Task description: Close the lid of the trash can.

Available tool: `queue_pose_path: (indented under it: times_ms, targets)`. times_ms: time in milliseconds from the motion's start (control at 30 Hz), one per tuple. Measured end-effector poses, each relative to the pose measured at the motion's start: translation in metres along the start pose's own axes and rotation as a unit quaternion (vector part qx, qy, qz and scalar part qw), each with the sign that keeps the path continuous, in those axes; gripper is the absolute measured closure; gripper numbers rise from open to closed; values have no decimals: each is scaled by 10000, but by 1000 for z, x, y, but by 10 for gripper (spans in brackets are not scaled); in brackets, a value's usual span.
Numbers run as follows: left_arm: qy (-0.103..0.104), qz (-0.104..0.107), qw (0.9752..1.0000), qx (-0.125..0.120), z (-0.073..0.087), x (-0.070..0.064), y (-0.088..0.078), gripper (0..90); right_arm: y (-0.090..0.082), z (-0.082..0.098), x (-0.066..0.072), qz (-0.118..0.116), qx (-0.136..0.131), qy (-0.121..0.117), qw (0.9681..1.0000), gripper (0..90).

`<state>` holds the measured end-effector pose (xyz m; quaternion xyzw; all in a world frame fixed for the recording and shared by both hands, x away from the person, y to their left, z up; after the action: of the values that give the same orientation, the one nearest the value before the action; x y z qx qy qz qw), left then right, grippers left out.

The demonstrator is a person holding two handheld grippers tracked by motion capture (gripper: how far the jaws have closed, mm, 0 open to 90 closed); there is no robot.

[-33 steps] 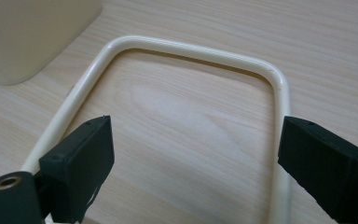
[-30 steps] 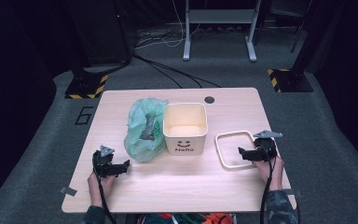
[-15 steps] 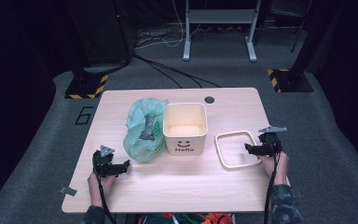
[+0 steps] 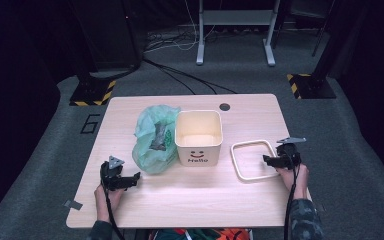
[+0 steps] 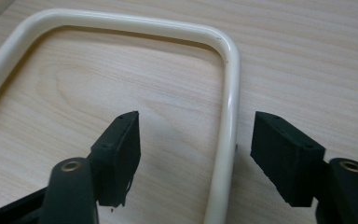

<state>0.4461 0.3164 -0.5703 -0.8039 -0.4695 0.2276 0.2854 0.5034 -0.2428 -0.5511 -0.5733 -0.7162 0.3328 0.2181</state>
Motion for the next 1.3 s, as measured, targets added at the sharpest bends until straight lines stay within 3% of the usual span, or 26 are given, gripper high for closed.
queue_pose_path:
  times_ms: [167, 267, 533, 767, 1133, 1300]
  targets:
    - [-6, 10, 10000, 0, 0, 0, 0, 100, 5, 1, 0, 190, 173, 98, 9996, 478]
    - [-6, 9, 10000, 0, 0, 0, 0, 100, 5, 1, -1, 301, 173, 137, 9993, 525]
    - [-11, -4, 10000, -4, 0, 0, 0, 100, 4, 1, -4, 484, 158, 351, 9981, 779]
    - [-24, -14, 10000, -13, 0, 0, 0, 101, 5, 0, -4, 625, 146, 423, 9970, 805]
    - [-44, -36, 10000, -13, 0, 1, 0, 101, -4, -7, -9, 453, 41, 701, 9965, 806]
    - [-45, -37, 10000, -14, 0, 1, 0, 100, -9, -14, -6, 416, -31, 672, 9969, 806]
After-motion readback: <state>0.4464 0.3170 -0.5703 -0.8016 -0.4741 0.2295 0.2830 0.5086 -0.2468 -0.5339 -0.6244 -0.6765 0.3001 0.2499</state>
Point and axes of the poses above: each handheld gripper's, and its own axes: y roughly forward along the jaws, z roughly out of its underside, x roughly to its left, the point moved 6 cm from there along y, roughly forward along the jaws, and after that the axes turned 8 degrees about z, right-handed, at the moved point
